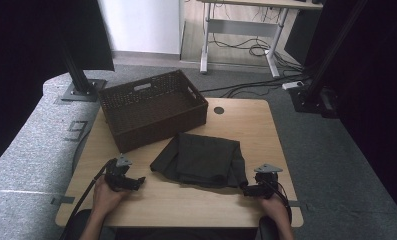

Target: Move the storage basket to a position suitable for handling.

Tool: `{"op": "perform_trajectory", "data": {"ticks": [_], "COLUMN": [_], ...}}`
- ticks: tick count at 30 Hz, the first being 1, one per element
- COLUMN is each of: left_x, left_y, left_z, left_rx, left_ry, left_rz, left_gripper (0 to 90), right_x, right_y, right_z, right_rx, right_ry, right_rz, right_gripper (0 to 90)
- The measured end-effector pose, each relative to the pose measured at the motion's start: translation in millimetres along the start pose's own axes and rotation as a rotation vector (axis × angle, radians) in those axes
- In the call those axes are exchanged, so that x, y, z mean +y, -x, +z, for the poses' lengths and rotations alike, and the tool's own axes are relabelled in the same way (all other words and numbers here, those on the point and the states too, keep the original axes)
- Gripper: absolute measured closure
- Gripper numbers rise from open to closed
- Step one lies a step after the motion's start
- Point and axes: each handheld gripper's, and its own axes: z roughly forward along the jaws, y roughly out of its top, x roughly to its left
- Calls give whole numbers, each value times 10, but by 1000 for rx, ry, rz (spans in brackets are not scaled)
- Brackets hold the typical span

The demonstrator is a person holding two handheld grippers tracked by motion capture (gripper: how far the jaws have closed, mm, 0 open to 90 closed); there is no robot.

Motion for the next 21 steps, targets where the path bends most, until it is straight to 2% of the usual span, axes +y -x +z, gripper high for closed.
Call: {"op": "perform_trajectory", "data": {"ticks": [9,21], "left_x": [-6,-9], "left_y": [13,42], "left_z": [-6,-14], "left_rx": [3,-4], "left_ry": [0,-1], "left_rz": [-3,4], "left_gripper": [0,5], "right_x": [-12,-13], "right_y": [18,25], "right_z": [-14,-48], "right_rx": [18,26], "right_ry": [-2,-31], "right_rz": [-15,-23], "right_gripper": [0,0]}}
